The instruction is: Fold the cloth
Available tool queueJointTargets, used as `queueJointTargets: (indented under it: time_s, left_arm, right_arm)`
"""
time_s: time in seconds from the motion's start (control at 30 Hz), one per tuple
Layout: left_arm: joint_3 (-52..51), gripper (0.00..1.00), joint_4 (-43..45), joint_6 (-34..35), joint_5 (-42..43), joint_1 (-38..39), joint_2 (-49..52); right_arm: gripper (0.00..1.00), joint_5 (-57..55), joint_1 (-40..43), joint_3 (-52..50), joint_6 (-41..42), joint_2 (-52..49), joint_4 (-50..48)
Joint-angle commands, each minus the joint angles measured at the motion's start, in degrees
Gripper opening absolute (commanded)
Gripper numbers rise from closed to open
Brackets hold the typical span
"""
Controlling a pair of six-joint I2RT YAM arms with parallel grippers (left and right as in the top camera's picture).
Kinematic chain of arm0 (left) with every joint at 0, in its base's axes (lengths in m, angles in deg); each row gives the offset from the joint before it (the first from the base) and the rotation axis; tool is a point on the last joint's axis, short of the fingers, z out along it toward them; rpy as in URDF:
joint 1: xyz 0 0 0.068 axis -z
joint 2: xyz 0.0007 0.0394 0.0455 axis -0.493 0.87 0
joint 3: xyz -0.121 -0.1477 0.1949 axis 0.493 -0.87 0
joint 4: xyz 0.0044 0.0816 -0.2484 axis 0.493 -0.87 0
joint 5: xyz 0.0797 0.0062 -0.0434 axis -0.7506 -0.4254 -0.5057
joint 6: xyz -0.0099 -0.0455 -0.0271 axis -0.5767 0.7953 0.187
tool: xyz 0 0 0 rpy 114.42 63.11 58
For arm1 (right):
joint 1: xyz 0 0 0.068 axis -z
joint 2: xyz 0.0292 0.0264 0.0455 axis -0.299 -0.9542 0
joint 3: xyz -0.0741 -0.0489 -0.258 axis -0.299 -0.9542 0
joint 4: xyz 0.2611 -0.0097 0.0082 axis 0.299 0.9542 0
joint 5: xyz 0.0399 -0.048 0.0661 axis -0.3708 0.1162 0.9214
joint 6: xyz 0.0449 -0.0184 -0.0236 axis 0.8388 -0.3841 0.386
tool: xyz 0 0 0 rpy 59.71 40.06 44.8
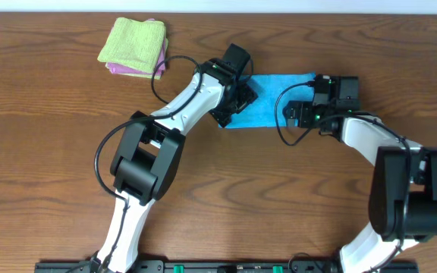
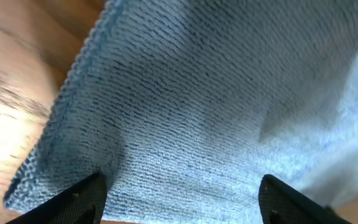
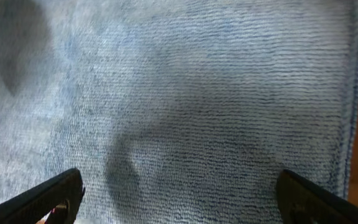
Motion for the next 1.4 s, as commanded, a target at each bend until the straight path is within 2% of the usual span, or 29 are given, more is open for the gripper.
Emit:
queueJointTargets:
  time_s: [0.0,0.27,0.53,0.7,0.87,1.07,1.37]
  left_arm:
    - [-0.6,0.79,-0.4,-1.1,-3.7,-1.3,0.4]
    - [-0.6,0.79,-1.3,-3.4,-1.0,-4.5,0.3]
    - [-0.6,0.79,1.2,-3.4,2.7,-5.0,0.0]
    - [-0.6,0.79,1.3,-3.4,5.5,-4.9,0.0]
    - [-0.6,0.79,1.3,-3.8,6.0,-4.0,0.0]
    - [-0.6,0.8,3.3,-11.7,3.8,-1.8,0.0]
    - [-0.6,0.8,2.7,-17.9,-1.0,-1.0,0.5]
  right_arm:
    - [0.99,2.3,-2.7,-1.8,3.4,-1.7,3.9]
    - [0.99,-2.3,-3.2,-1.2,3.5,-0.7,4.9]
    - [0.99,-2.9,-3.1,0.4,3.1,9.6,11.2]
    - [0.99,-7.6,-3.1,0.4,1.3,11.1,14.1]
    - [0.99,-17.3,-2.8,-0.3,-0.2,10.4,17.0]
    - [0.99,-16.2,0.6,-0.8,-1.1,8.3,15.6]
    - [0.99,-7.5,4.7,-1.0,-1.0,5.2,13.8]
